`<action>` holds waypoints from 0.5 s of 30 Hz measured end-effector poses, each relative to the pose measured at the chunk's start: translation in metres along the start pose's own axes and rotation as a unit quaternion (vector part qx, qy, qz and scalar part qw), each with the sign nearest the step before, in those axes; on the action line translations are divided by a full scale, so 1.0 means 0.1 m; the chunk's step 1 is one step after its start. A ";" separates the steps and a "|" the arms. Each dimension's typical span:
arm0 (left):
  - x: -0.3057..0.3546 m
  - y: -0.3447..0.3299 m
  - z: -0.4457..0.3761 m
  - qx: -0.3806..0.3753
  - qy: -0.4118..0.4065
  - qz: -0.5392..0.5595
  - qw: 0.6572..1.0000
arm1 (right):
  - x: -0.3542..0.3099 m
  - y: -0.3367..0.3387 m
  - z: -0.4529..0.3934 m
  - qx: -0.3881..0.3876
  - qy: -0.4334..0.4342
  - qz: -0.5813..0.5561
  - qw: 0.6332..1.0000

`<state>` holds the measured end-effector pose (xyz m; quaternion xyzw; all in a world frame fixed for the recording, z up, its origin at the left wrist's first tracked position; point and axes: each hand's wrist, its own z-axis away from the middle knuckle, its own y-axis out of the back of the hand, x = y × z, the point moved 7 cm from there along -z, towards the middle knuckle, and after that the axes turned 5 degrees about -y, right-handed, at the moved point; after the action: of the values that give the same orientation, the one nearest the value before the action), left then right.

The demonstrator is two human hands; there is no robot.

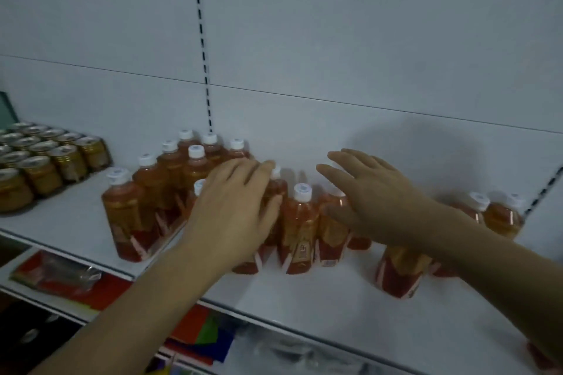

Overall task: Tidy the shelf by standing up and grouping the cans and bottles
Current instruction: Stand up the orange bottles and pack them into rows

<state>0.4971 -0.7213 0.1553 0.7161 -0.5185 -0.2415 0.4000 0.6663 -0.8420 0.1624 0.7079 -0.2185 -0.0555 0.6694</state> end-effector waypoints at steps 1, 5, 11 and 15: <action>-0.19 0.07 0.00 -0.010 0.014 0.012 1.000 | -0.12 -0.01 -0.06 0.002 0.000 -0.006 1.000; -0.88 0.18 -0.09 -0.088 0.058 0.066 0.992 | -0.47 0.07 -0.32 0.006 -0.009 -0.029 1.000; -1.40 -0.12 -0.51 -0.205 0.073 0.139 0.966 | -0.59 0.25 -0.88 0.024 -0.024 -0.039 0.999; -1.36 -0.41 -0.80 -0.281 0.032 0.136 0.950 | -0.56 0.13 -1.23 -0.028 -0.011 -0.029 0.999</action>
<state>0.5333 -0.5621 0.1574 0.5049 -0.5089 -0.2981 0.6303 0.6583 -0.7070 0.1751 0.6942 -0.2032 -0.0887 0.6848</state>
